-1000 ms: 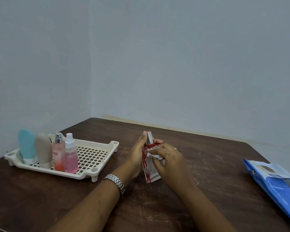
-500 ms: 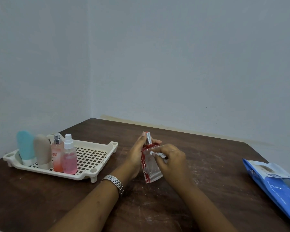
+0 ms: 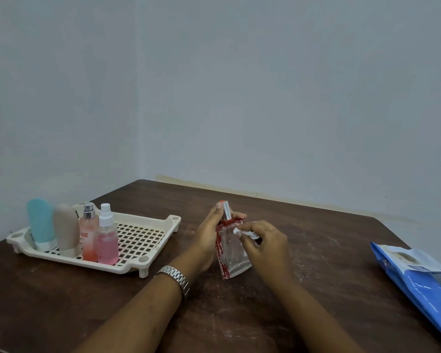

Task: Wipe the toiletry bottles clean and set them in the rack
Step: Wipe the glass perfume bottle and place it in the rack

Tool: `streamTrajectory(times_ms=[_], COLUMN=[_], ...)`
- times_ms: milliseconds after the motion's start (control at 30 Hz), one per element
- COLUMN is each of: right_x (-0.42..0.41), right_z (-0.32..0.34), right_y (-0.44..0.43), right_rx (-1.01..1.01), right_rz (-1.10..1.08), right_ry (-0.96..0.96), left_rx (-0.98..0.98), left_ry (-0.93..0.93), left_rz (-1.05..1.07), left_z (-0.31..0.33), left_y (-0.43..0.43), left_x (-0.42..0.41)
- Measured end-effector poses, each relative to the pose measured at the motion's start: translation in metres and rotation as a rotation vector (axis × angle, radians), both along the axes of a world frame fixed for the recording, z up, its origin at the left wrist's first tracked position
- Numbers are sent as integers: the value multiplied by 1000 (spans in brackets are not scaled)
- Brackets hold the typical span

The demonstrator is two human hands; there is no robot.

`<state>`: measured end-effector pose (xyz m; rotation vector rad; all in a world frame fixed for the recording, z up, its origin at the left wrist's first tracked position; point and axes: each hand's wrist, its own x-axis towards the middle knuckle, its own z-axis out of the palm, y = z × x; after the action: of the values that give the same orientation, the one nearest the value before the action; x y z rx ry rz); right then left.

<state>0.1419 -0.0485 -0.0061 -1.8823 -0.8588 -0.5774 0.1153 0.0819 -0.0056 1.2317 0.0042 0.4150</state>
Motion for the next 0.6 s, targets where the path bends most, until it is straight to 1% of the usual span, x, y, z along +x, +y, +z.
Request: streamTrajectory(times_ms=[133, 200, 267, 333, 433, 500, 600], right_x=[6, 7, 4, 0, -3, -2, 4], right_z=[0, -1, -1, 0, 0, 0, -2], right_y=[-4, -6, -5, -1, 3, 2, -3], right_rx=[83, 111, 106, 68, 26, 33, 57], right_rz=[-69, -66, -55, -43, 7, -2, -56], right_ry=[195, 246, 217, 134, 43, 43, 129], left_rx=[-13, -13, -32, -41, -3, -1, -12], left_ry=[-20, -17, -24, -24, -10, -19, -27], left_rz=[-3, -2, -11, -9, -8, -12, -7], left_z=[2, 2, 2, 3, 1, 1, 2], left_y=[-4, -5, -5, -3, -2, -2, -4], left_x=[-2, -2, -2, -2, -1, -2, -3])
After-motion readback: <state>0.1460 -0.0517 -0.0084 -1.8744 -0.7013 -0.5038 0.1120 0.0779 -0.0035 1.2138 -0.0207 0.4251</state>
